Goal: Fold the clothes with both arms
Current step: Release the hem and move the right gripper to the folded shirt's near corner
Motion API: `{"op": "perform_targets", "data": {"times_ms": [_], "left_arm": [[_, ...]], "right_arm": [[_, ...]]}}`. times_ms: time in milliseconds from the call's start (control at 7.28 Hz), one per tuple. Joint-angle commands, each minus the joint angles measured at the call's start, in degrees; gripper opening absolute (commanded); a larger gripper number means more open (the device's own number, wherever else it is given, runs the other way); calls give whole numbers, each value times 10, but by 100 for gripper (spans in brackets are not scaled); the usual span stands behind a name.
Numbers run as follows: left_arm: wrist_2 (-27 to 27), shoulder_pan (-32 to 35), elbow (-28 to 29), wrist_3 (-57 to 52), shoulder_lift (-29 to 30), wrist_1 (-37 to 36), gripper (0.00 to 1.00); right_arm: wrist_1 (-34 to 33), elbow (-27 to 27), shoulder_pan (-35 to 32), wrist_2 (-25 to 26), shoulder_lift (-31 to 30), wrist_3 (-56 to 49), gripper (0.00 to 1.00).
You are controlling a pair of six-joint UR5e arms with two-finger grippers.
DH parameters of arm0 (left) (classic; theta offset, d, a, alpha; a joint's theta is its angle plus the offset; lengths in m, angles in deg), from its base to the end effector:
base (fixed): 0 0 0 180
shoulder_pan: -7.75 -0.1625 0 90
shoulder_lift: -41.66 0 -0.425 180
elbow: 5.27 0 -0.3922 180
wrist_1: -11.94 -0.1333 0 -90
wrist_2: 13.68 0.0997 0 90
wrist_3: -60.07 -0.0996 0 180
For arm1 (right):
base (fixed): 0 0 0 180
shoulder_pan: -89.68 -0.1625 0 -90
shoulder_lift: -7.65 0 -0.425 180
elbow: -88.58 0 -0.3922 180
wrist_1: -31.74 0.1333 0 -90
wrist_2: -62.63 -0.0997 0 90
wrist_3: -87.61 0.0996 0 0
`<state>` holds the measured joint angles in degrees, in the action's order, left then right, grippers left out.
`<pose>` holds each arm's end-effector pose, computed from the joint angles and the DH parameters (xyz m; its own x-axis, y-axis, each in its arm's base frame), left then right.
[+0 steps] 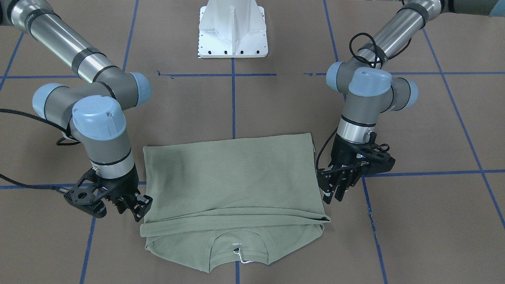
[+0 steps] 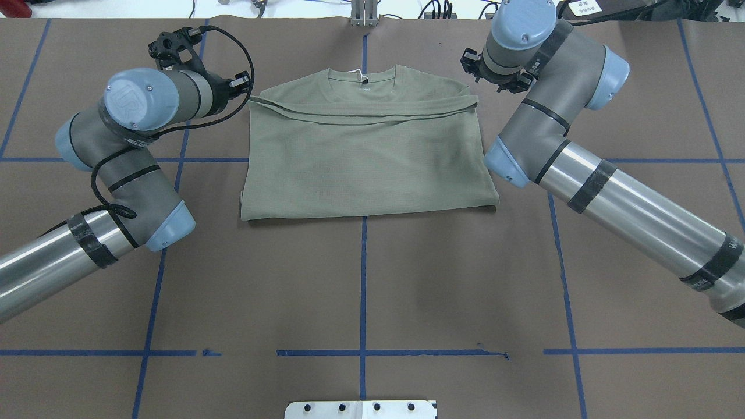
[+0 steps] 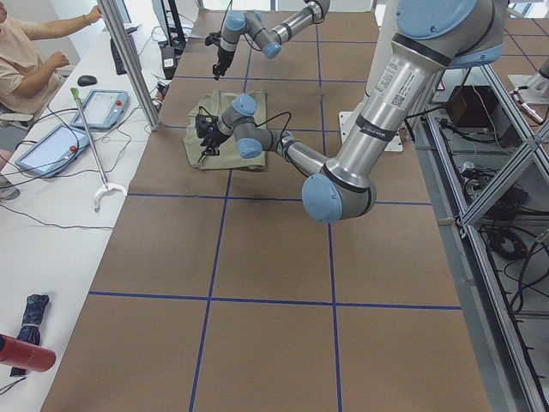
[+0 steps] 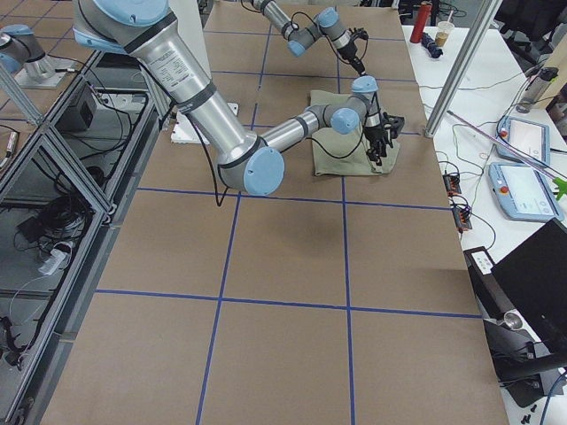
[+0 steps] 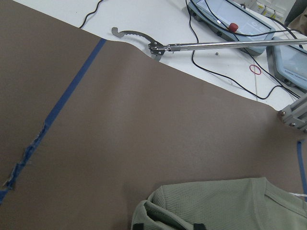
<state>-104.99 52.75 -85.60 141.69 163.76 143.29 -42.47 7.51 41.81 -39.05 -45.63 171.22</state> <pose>0.4177 -0.6030 0.3274 0.4100 -0.2039 -0.8890 0.6395 0.7593 0.1207 -0.4129 -0.6251 0.3222 0.5533 0.4493 0.7014 -0.5746 0.8155 -0.0690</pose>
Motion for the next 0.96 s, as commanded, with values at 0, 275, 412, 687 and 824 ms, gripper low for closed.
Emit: {"op": "perform_targets", "data": {"times_ms": [0, 275, 412, 687, 824], "left_arm": [[-13, 6, 0, -18, -2, 4, 45], [-13, 10, 0, -19, -5, 4, 45], [-13, 9, 0, -19, -5, 5, 45], [-13, 9, 0, -19, -5, 3, 45], [-13, 9, 0, -19, -5, 3, 45]], "right_arm": [[2, -130, 50, -33, -105, 98, 71], [43, -132, 89, -27, -125, 198, 75], [70, -128, 94, -27, -140, 227, 76], [98, -125, 97, -27, -166, 233, 77], [98, -125, 102, -25, -167, 233, 76]]}}
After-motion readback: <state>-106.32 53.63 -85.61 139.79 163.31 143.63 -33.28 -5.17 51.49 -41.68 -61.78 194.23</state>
